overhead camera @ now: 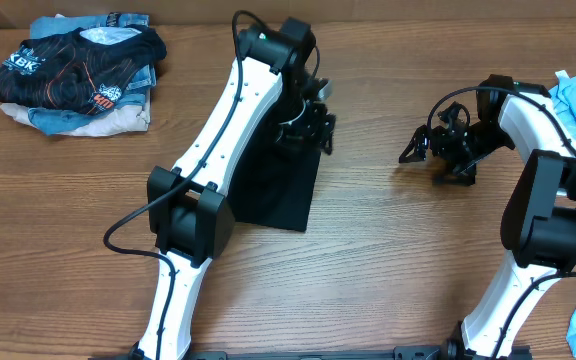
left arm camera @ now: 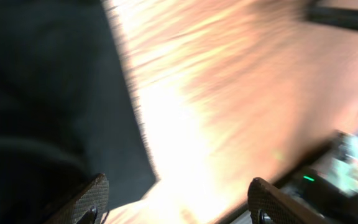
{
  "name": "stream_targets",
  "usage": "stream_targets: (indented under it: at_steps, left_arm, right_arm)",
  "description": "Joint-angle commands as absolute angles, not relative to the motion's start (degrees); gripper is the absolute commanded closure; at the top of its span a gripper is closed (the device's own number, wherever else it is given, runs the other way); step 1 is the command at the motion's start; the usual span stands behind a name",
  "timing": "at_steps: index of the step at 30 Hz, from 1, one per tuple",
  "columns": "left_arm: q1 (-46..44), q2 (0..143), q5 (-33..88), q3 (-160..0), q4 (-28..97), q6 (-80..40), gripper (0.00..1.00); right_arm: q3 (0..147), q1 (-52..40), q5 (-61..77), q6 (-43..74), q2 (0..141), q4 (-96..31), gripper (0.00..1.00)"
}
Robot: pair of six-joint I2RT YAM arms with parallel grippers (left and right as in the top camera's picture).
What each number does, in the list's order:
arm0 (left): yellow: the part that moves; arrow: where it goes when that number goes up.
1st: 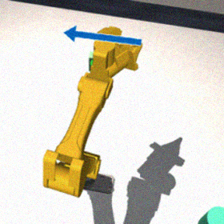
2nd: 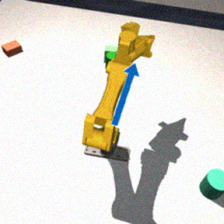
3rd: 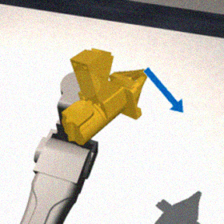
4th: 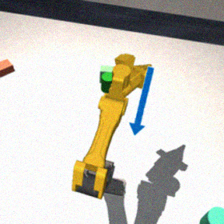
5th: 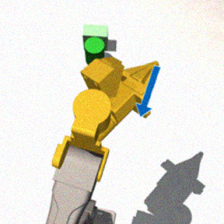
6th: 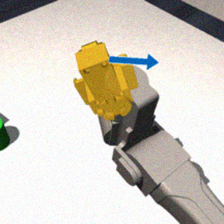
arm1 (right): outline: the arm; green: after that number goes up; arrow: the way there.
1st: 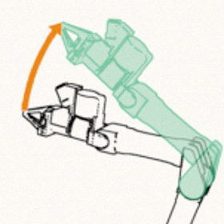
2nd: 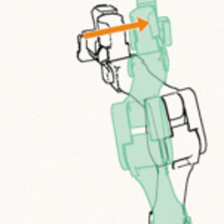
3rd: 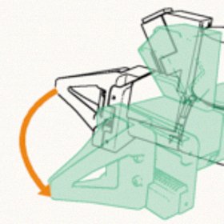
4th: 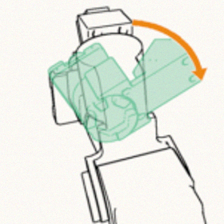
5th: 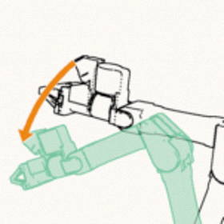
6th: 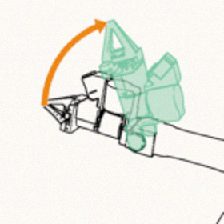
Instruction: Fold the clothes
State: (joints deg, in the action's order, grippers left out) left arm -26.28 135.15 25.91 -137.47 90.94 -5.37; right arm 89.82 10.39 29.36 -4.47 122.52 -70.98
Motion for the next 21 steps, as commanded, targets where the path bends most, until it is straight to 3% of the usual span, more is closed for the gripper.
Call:
stream_targets:
  at_steps: [1, 8, 15, 17, 18, 21]
  left_arm:
    - [-26.7, 135.2, 35.9, -141.8, 91.9, -1.3, 0.25]
    - [-24.3, 135.2, 28.6, -150.2, 94.1, -5.4, 0.21]
    - [-15.0, 135.0, 17.4, -153.5, 96.8, -18.1, 0.16]
    - [-11.7, 135.0, 15.3, -153.5, 96.8, -21.7, 0.10]
    - [-9.7, 135.0, 14.0, -153.5, 96.8, -23.7, 0.00]
    - [-4.4, 135.0, 13.0, -153.5, 96.8, -26.7, 0.00]
  right_arm:
    - [89.6, 10.2, 30.6, -4.3, 121.5, -70.8, 0.00]
    - [89.6, 10.2, 30.9, -2.5, 121.5, -70.7, 0.00]
    - [91.2, 9.8, 38.3, -1.5, 120.6, -70.9, 0.05]
    - [91.7, 8.8, 38.9, -1.5, 119.3, -70.4, 0.06]
    - [91.8, 7.9, 38.9, -1.8, 118.3, -69.7, 0.06]
    - [91.8, 4.1, 38.4, -1.9, 115.5, -66.4, 0.06]
